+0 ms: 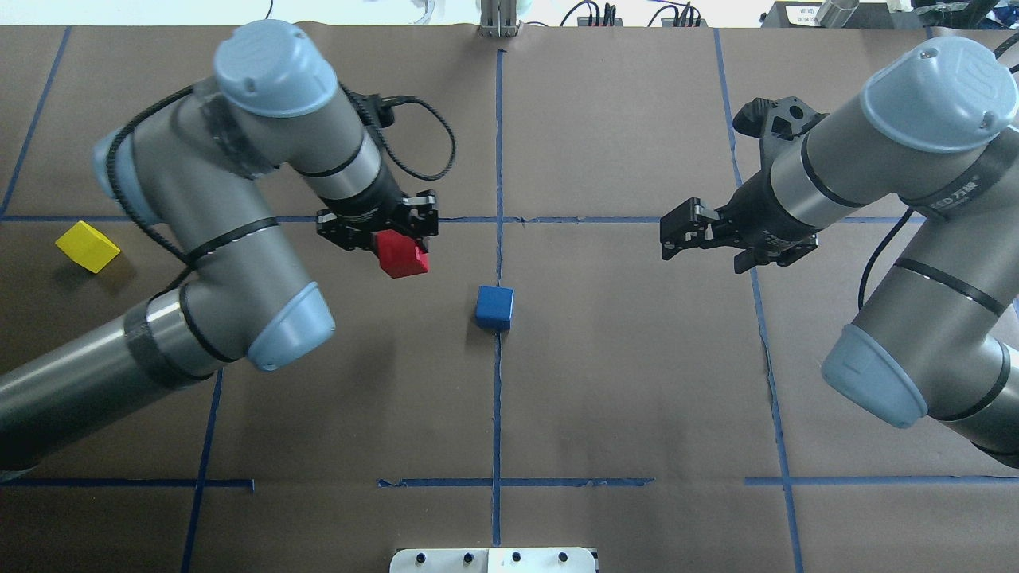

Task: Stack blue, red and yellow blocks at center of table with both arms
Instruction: 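Carry the red cube with the left gripper onto the blue cube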

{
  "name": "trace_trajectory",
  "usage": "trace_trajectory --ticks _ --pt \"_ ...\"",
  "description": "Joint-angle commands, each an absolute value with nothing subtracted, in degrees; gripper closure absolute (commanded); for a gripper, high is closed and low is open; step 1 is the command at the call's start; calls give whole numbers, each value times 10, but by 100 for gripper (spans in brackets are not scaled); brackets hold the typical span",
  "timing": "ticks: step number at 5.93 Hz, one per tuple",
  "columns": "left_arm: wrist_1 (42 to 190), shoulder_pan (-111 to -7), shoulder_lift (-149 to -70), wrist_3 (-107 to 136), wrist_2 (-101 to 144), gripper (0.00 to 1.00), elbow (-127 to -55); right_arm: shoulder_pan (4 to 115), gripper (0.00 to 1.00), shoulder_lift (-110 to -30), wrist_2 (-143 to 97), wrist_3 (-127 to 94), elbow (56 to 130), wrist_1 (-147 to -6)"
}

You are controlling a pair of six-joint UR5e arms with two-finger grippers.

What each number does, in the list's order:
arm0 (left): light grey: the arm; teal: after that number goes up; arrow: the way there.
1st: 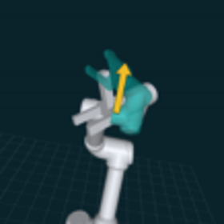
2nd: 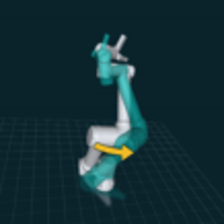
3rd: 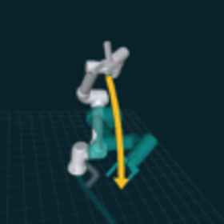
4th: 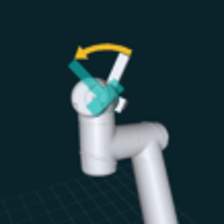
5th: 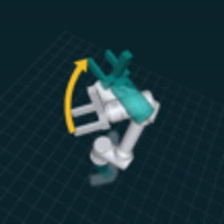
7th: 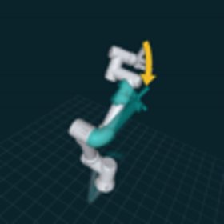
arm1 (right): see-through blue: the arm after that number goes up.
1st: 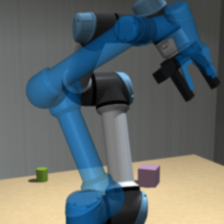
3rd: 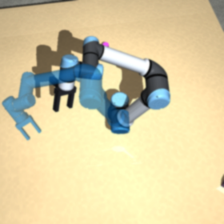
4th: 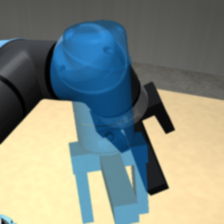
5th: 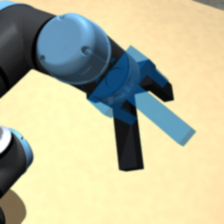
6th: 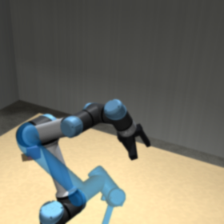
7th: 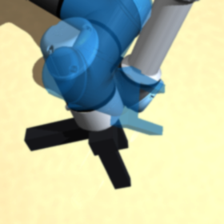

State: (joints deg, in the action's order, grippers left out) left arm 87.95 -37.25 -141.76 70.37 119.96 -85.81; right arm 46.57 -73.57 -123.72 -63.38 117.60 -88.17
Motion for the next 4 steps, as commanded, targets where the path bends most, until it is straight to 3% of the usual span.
trace_trajectory --ticks 1,4 --pt "875 -345 -1457 679 1179 100 -793 468 0 -744 -1237 -618 1176 -881" --pt "872 -323 -1456 671 1168 97 -778 467 0 -741 -1236 -618 1177 -880"
